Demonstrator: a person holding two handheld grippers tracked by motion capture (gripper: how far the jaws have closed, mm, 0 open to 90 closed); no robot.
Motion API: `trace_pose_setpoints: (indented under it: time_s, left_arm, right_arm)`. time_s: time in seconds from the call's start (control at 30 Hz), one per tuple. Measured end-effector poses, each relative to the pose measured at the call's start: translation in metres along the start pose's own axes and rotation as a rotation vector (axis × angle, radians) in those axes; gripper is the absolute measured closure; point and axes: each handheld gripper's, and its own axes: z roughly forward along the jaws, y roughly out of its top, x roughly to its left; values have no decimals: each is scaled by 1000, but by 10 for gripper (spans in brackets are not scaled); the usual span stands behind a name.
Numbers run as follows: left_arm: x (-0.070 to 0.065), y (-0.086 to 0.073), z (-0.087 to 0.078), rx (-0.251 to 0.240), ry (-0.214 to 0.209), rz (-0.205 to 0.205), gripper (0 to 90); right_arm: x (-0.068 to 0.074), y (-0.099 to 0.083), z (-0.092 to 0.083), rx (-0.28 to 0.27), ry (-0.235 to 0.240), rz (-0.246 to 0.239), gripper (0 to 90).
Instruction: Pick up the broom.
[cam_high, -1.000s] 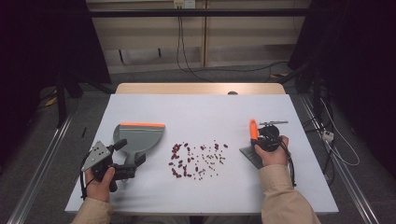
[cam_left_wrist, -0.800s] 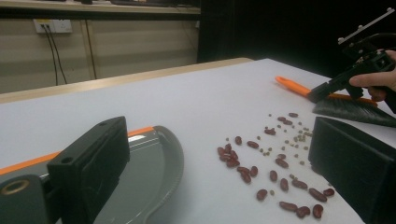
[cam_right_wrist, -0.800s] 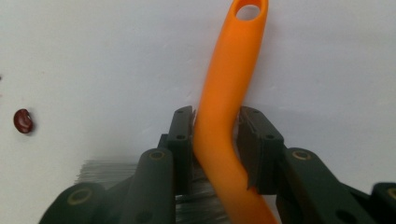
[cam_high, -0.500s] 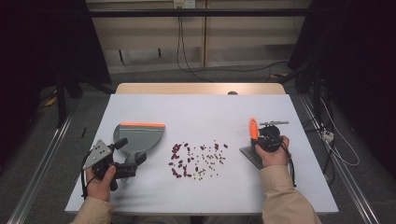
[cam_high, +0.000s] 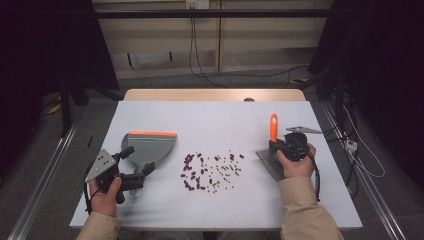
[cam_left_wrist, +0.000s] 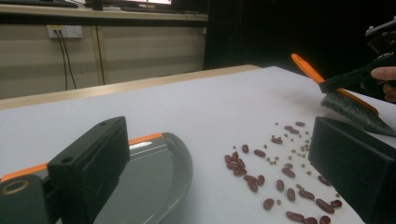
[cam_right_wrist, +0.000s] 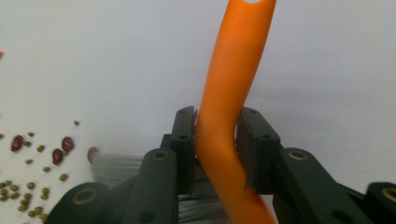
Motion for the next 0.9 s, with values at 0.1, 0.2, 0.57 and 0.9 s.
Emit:
trace_pose_setpoints:
  time_s: [0.1, 0.2, 0.57, 0.9]
  left_arm:
    - [-2, 2, 1, -1, -6, 13, 54]
    - [-4, 3, 3, -3, -7, 12, 54]
    - [-12, 10, 7, -15, -33, 29, 54]
    - [-27, 19, 18, -29, -71, 35, 54]
  right_arm:
    - [0, 0, -7, -39, 13, 0, 702]
    - [1, 1, -13, -71, 37, 2, 704]
    - [1, 3, -28, -185, 155, 50, 708]
    - [10, 8, -41, -265, 181, 8, 711]
